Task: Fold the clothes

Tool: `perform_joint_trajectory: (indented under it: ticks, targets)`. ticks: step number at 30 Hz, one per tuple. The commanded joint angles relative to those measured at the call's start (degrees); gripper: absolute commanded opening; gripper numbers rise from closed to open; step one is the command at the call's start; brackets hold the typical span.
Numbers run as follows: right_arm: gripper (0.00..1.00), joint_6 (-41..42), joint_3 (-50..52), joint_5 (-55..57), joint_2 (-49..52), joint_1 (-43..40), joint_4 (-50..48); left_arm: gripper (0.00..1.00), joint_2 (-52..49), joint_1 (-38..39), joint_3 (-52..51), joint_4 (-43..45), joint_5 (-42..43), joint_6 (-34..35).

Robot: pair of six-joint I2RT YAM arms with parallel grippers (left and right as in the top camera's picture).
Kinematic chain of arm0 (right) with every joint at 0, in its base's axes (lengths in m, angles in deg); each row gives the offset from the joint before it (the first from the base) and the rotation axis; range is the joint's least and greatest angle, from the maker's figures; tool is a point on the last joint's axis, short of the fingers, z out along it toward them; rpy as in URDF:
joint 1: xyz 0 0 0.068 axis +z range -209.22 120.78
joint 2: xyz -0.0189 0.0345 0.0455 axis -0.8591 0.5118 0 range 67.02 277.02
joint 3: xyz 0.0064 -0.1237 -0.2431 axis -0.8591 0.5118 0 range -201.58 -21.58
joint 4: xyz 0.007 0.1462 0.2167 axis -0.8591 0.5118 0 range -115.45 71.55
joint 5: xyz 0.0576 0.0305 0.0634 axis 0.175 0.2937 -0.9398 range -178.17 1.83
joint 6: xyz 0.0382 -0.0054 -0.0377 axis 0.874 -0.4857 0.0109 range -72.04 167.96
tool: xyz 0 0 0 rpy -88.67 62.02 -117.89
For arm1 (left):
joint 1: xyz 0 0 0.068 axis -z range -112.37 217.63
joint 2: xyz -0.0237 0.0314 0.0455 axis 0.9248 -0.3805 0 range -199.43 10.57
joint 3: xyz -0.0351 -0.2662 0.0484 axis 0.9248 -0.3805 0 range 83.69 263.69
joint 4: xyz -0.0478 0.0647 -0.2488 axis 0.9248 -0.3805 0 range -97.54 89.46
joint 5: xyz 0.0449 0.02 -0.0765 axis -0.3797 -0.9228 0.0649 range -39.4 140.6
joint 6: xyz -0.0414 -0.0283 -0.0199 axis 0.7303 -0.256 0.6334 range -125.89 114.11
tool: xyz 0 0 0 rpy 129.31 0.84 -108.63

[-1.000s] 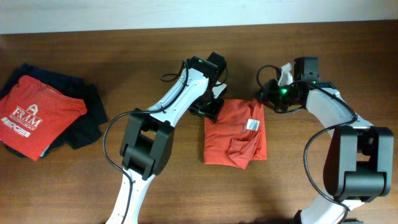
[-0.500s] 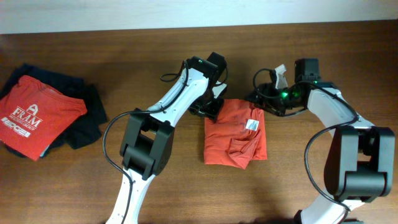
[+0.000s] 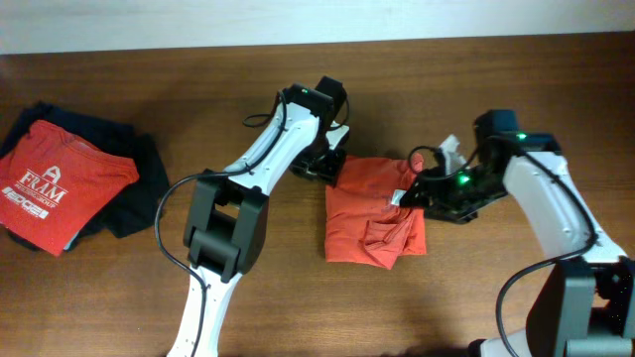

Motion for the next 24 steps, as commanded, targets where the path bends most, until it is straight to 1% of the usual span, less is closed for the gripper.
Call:
perform_joint_trajectory:
  ticks: [1,3,5,6,7,8,9,10,12,15,19,21,22,23,24]
  targets:
    - [0.62,6.4,2.8,5.0,-0.4,6.2,-1.9,0.50,-1.0,-0.2,-0.2,0.6,0.6,-0.7]
    - [0.61,10.3,4.1,8.5,-0.4,9.8,-4.6,0.50,-1.0,-0.2,-0.2,0.8,0.8,-0.7]
    - [0.61,14.0,5.0,14.7,-0.4,13.8,-7.6,0.50,-1.0,-0.2,-0.2,0.8,0.8,-0.7]
    - [0.61,14.4,5.1,16.8,-0.4,15.5,-9.1,0.50,-1.0,-0.2,-0.2,0.8,0.8,-0.7]
    - [0.57,13.7,5.1,17.5,-0.4,17.2,-10.8,0.50,-1.0,-0.2,-0.2,0.8,1.0,-0.7]
    - [0.47,13.1,5.0,17.4,-0.4,18.4,-12.1,0.50,-1.0,-0.2,-0.2,0.8,1.1,-0.7]
    - [0.31,12.9,5.0,17.2,-0.4,19.8,-13.7,0.50,-1.0,-0.2,-0.2,0.8,1.2,-0.7]
    - [0.25,12.4,5.0,17.0,-0.4,21.1,-15.3,0.50,-1.0,-0.2,-0.2,0.8,1.2,-0.7]
    - [0.20,12.3,5.0,17.0,-0.4,22.9,-17.2,0.50,-1.0,-0.2,-0.2,0.8,1.2,-0.7]
    - [0.15,12.5,5.1,19.1,-0.3,24.5,-16.7,0.50,-1.0,-0.2,-0.2,0.8,1.2,-0.7]
    - [0.15,12.7,5.3,25.7,1.1,24.7,-13.8,0.50,-1.0,-0.2,-0.2,0.8,1.2,-0.7]
    - [0.14,12.7,5.9,26.2,1.7,24.7,-13.5,0.51,-1.0,-0.3,-0.2,0.8,1.2,-0.7]
    - [0.11,12.7,6.5,28.1,2.4,24.7,-12.7,0.51,-1.0,-0.2,-0.2,0.8,1.2,-0.7]
    - [0.04,13.3,6.6,30.4,2.6,24.5,-11.6,0.51,-1.0,-0.2,-0.2,0.7,1.2,-0.7]
    - [0.04,14.6,6.6,32.6,2.6,24.3,-10.4,0.51,-1.0,-0.2,-0.2,0.8,1.2,-0.7]
